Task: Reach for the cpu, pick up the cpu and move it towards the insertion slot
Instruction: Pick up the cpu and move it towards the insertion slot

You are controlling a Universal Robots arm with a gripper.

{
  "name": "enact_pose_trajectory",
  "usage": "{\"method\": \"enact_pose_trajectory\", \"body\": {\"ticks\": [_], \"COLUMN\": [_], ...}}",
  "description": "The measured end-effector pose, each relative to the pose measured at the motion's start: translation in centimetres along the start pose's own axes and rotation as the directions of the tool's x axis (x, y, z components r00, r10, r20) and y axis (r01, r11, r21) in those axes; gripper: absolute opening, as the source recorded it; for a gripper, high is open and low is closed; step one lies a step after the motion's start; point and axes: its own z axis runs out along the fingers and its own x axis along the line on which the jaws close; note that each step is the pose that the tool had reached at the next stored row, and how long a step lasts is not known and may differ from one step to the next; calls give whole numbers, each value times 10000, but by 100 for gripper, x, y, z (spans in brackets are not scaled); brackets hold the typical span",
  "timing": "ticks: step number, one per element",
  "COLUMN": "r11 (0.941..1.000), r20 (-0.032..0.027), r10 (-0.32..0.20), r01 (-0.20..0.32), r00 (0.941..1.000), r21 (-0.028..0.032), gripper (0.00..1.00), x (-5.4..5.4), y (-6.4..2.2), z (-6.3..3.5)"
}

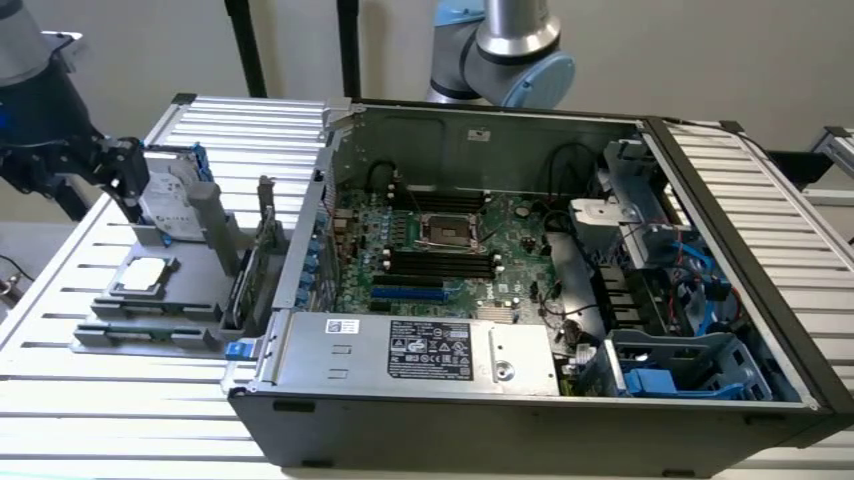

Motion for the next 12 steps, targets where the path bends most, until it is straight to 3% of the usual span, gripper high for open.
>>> {"method": "enact_pose_trajectory", "body": {"ticks": [12], "r11": [10000], "r20": [-1], "r10": [0], "r01": [0], "r00": [10000], "r21": [1], "gripper": [65], "x": [-34], "y": [-43], "z": [216]}}
